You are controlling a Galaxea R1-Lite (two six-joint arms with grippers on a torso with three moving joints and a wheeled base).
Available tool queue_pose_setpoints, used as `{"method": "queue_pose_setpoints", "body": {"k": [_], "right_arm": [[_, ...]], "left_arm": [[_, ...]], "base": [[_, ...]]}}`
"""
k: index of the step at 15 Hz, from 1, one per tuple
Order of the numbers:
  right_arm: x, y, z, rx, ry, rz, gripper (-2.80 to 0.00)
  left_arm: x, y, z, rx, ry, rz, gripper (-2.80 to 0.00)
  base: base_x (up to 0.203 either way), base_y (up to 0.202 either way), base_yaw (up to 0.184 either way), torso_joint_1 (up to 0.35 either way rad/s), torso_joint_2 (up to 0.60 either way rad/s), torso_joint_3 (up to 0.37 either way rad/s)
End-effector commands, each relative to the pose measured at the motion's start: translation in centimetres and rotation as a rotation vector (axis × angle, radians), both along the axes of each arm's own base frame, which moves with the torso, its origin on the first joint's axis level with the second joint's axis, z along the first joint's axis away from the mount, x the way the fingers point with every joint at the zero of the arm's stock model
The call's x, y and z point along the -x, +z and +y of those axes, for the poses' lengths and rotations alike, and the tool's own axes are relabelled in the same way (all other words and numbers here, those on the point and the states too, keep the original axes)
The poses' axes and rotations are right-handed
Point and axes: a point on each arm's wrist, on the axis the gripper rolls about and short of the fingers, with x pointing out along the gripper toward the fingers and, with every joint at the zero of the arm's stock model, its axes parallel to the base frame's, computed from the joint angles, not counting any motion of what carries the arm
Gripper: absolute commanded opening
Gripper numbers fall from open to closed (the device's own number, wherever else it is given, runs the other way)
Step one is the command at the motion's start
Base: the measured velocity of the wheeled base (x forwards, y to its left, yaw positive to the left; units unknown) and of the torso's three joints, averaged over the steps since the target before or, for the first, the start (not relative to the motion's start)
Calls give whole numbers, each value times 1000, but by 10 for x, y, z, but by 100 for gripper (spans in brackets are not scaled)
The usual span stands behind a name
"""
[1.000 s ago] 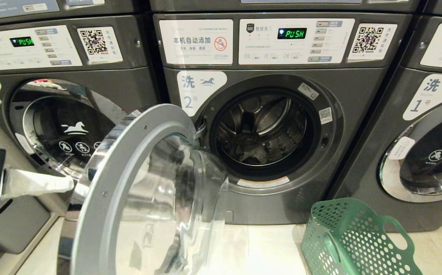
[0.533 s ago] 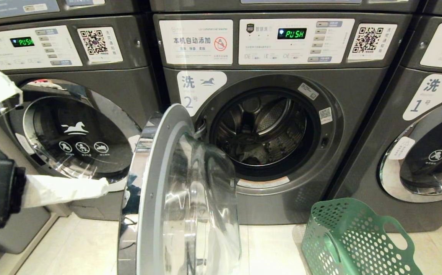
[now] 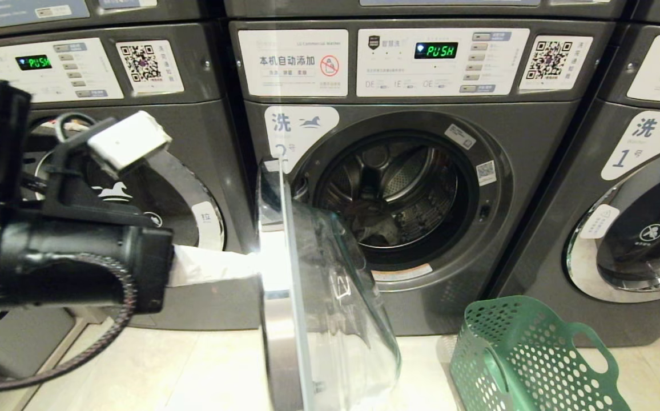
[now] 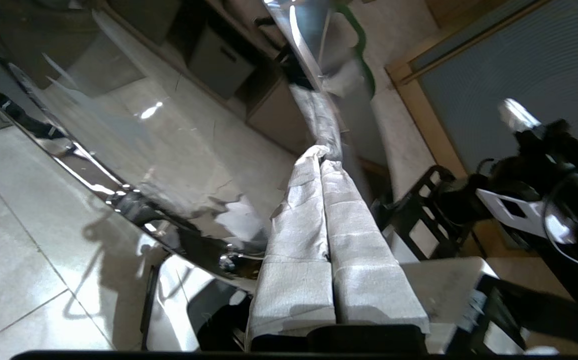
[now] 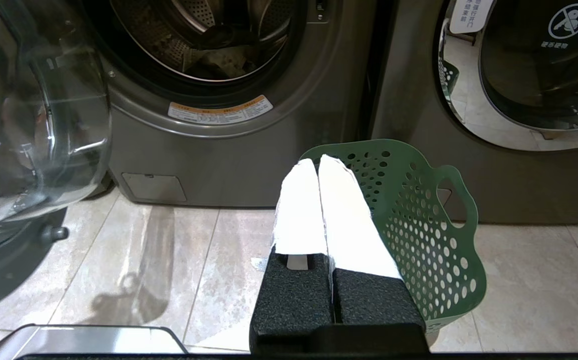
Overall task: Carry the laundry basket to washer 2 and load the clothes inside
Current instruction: Close the washing machine door with the left hand
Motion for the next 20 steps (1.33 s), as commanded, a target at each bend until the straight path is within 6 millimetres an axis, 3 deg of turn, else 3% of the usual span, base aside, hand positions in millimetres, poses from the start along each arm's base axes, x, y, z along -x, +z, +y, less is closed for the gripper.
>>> {"method": "queue_pose_setpoints", "body": {"k": [1,6,8,12,13,17,20], "right_arm": [[0,0,0,0,-1,1,-280],[0,0,0,0,0,1,-280],[0,0,0,0,0,1,-280],[0,2,0,25,10,-13,-280],[2,7,1,21,28,-31,-280],[5,24,10,-24,463,58,-280],[-21,50,10,-45,468,230,-280]], "left_arm": [[-23,-20,-26,-38,-25,43,-280],[-50,-30,-79,-40,-25,-48,-280],[-46,-19,-78,-34,47,-116,-280],[-8,6,-30,-19,315,-234,-280],[6,3,-14,-23,379,-240,-280],[71,-27,49,-23,550,-266,-280],[122,-27,91,39,603,-342,-280]], "base": [[0,0,0,0,0,0],[0,0,0,0,0,0],[0,0,0,0,0,0],[0,0,0,0,0,0],[0,0,0,0,0,0],[0,0,0,0,0,0],[0,0,0,0,0,0]]}}
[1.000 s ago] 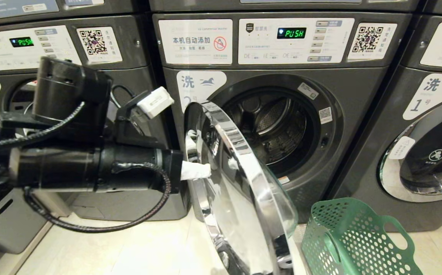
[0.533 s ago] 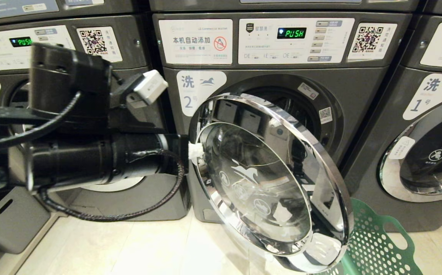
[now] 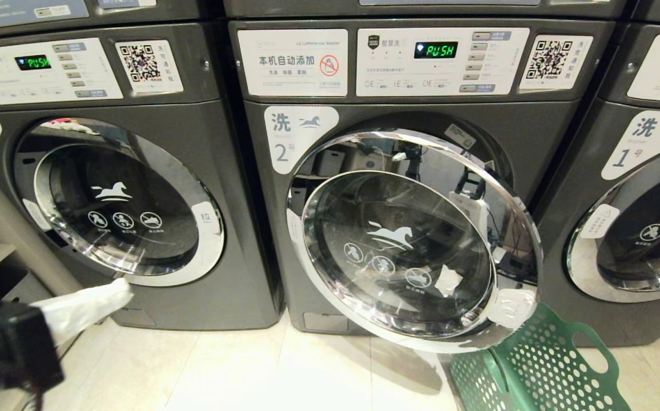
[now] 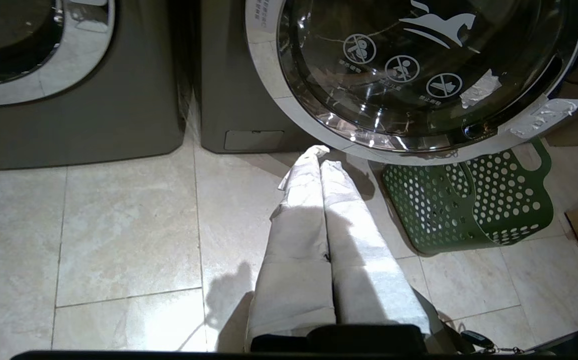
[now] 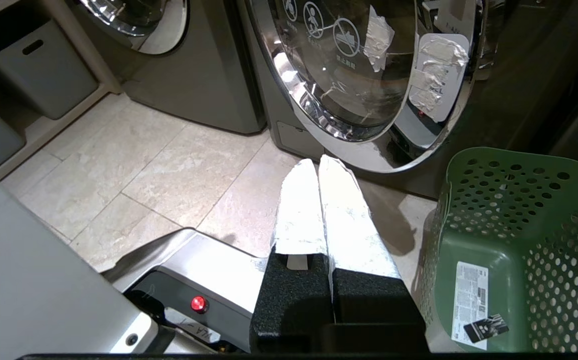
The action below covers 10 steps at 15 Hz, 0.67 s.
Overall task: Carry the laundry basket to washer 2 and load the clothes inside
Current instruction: Close the washing machine door with the left hand, then press the washing machine door tightly with the right hand
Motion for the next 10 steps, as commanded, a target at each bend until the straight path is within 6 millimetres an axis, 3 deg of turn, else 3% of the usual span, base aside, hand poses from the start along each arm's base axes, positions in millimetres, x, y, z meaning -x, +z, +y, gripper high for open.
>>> {"method": "queue_pose_setpoints", "body": {"k": [1,5,10], "right_arm": [[-30,18,0,6,-7,156,-280],[-108,48,-1,46,-103,279,-280],[-207,34,-1,113,-176,301,-280]], "left_arm": [[54,-1,43,72,29,-113,-280],[108,-43,85,10,96,-107,-280],[119,-67,88,-161,311,1,-280]], "base": [[0,0,0,0,0,0],[0,0,0,0,0,0],[0,0,0,0,0,0]]}}
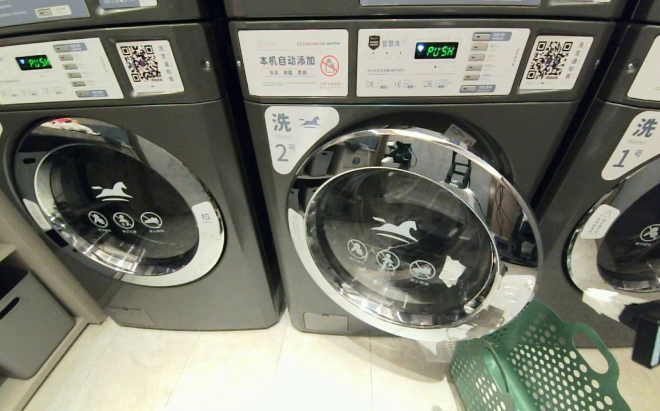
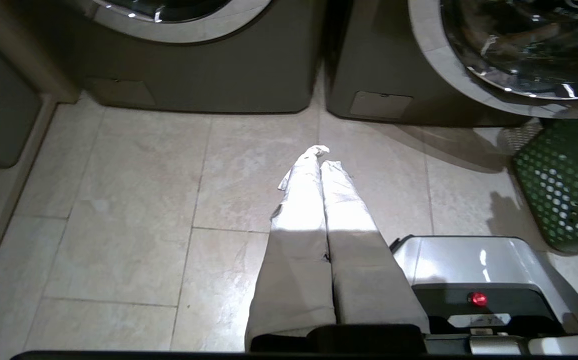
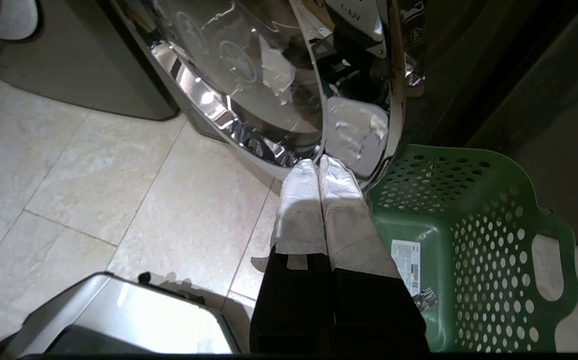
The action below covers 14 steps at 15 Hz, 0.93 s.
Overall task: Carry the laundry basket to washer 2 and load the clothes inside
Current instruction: Press the washing machine door tightly with the right hand
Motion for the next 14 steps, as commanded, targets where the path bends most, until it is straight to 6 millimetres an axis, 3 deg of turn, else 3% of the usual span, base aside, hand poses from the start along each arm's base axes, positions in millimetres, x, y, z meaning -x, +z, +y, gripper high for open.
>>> {"method": "queue_pose_setpoints", "body": {"k": [1,6,11,14], "right_arm": [[-47,-30,1,9,-3,105,-280],[-107,-62,5,23,-1,-10,-280],[-112,-63,29,31,65,-56,-280],[-131,-54,28,59,-33,-109,-280]], "left_arm": [[3,-4,0,-13,74,12,-280],[3,1,-4,-15,142,15,-280],[5,-1,-4,-3,121,10,-280],[5,-3,-4,2,109,12,-280]], "base": [[0,0,0,0,0,0],[0,0,0,0,0,0],[0,0,0,0,0,0],[0,0,0,0,0,0]]}}
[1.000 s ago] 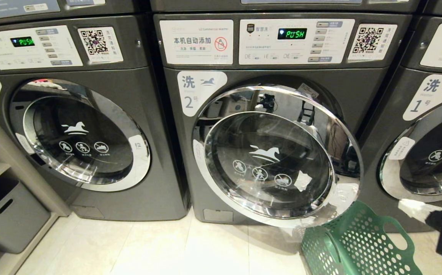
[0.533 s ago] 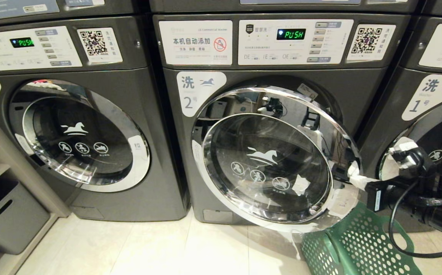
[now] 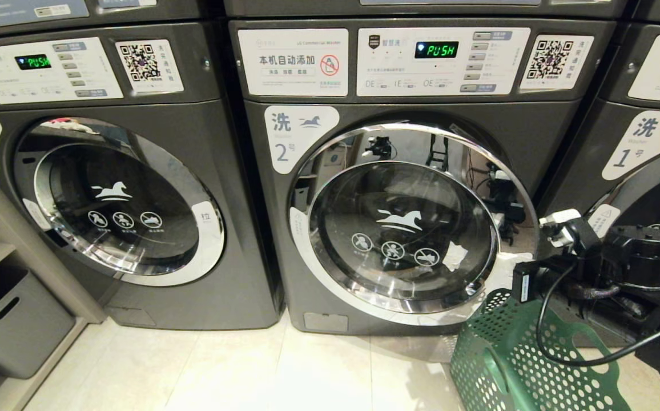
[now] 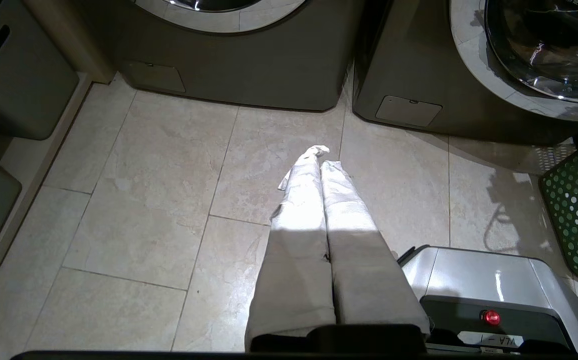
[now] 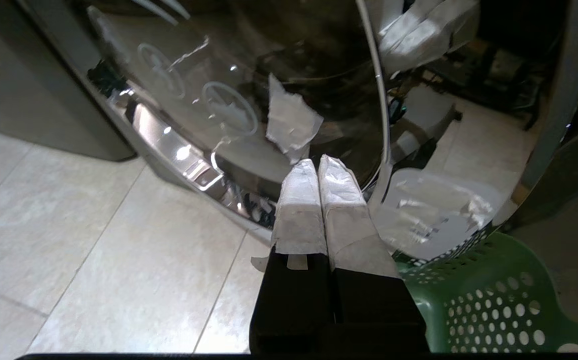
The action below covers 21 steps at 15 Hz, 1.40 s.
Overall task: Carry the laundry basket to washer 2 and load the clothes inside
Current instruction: Press the washing machine door tightly with the right hand
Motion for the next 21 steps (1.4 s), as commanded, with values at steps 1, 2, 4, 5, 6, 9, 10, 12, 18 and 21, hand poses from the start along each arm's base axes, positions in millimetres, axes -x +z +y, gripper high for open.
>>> {"method": "queue_pose_setpoints", "body": {"k": [1,2,4,5,6,9,10,12,18,21], "right_arm": [[-13,5,0,10,-69,-34,-280],[-20,5,-2,19,-114,-41,-280],[-28,-2,-6,31,-152,-26,-280],[-32,-5,-7,38,-176,-20,-280],[-36,-10,-8,45,-199,-10,-280],[-50,-14,-7,43,-209,-14,-280],[-54,-13,-7,42,-214,-20,-280],[-59,-14,-7,36,-233,-26,-280],[-74,-5,-13,37,-253,-76,-280],[-74,-6,-18,37,-269,-74,-280]], "left_arm": [[1,-3,0,0,2,5,-280],[1,-5,0,-2,5,7,-280],[1,-16,0,-9,4,27,-280],[-1,-21,0,-12,4,42,-280],[-2,-26,-1,-10,-8,57,-280],[-6,-35,-6,29,-128,94,-280],[-8,-35,-9,61,-198,86,-280],[-12,-32,-15,145,-386,27,-280],[-22,-78,-24,143,-576,152,-280],[-23,-84,-23,222,-471,178,-280]], "base": [[0,0,0,0,0,0],[0,0,0,0,0,0],[0,0,0,0,0,0],[0,0,0,0,0,0],[0,0,0,0,0,0],[0,0,0,0,0,0],[0,0,0,0,0,0],[0,0,0,0,0,0],[0,0,0,0,0,0],[0,0,0,0,0,0]]}}
